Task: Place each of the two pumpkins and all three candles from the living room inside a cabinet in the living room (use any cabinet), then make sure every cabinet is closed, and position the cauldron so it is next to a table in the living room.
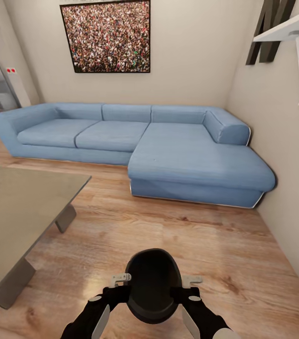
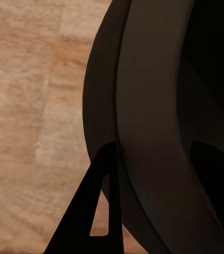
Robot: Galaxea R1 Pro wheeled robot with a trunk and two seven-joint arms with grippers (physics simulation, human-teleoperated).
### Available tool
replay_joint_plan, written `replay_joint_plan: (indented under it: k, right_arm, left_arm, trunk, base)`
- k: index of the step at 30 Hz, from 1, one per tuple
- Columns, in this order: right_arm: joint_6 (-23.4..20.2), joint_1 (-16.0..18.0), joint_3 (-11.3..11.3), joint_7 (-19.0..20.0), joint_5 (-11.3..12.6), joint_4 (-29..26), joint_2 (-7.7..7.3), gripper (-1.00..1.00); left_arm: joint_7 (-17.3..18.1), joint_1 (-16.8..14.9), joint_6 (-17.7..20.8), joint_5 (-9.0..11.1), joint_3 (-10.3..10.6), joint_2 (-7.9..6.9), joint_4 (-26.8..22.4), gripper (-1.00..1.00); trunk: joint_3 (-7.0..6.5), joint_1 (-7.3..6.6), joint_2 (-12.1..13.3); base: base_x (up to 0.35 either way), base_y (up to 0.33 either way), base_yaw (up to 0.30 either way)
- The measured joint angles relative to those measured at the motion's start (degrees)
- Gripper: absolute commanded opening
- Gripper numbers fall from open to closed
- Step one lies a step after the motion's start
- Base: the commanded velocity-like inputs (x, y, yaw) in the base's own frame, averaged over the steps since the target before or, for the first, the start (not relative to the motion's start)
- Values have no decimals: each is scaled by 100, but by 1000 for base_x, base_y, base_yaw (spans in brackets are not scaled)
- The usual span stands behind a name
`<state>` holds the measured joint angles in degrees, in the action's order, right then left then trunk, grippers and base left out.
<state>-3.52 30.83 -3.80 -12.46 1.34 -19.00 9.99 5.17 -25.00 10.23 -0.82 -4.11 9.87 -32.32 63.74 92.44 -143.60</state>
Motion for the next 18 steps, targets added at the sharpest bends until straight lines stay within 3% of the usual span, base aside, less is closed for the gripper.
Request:
replay_joint_plan:
  k: [18]
  right_arm:
    - [0,3,15,7,-15,20,1,-100]
  left_arm:
    - [5,1,1,-9,-7,1,13,-100]
  trunk:
    - [0,0,0]
  base:
    - [0,0,298]
